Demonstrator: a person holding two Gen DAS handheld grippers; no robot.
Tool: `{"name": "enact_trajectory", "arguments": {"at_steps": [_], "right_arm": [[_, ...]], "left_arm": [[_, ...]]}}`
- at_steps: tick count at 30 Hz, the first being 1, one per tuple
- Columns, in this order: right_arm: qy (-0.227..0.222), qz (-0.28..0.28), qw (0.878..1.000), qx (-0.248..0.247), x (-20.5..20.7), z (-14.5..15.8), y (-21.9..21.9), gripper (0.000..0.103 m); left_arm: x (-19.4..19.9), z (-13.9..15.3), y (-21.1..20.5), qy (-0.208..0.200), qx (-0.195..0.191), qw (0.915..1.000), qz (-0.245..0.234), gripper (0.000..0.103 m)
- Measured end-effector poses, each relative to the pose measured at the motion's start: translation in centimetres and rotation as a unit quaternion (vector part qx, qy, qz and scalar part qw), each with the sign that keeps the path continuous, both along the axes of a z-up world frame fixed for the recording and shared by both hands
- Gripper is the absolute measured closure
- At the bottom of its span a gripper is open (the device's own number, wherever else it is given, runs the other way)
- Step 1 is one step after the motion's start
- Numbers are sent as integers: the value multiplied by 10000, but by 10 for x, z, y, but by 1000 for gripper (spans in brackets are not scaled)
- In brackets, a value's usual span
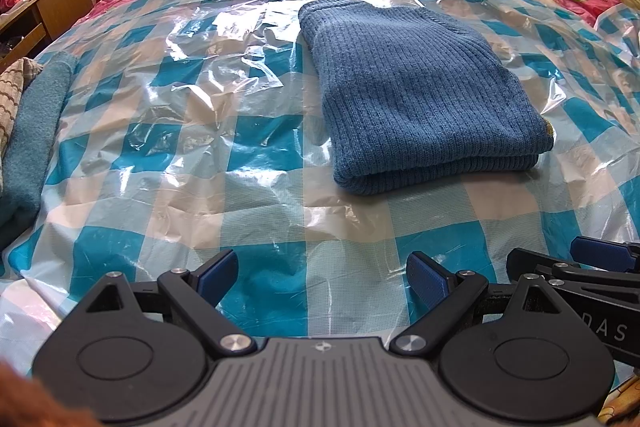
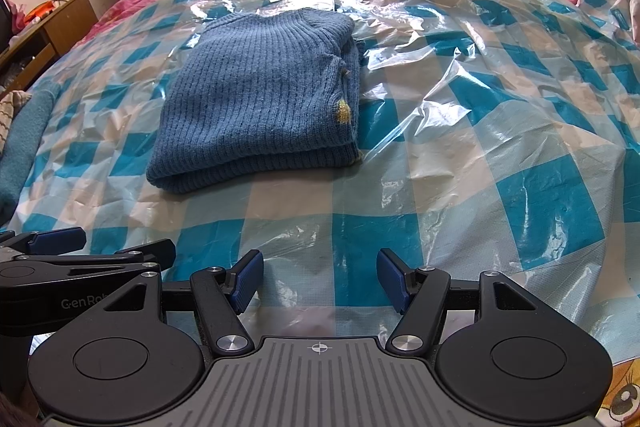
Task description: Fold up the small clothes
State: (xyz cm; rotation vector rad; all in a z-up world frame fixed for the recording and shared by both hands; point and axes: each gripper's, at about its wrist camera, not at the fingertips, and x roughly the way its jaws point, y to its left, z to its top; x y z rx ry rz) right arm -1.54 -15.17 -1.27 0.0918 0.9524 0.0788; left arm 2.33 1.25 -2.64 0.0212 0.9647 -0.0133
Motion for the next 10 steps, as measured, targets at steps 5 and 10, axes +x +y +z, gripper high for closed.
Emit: {"name": "enact_trajectory", "arguments": {"at_steps": [5, 10], "right_arm": [[-1, -1, 10000, 1, 0, 0, 0, 40], [-3, -2, 10000, -2, -1, 0, 0, 40]], "left_arm": [[-1, 0, 2, -8, 4, 10000, 2, 8], [-1, 1, 3, -7, 5, 10000, 3, 8]]}}
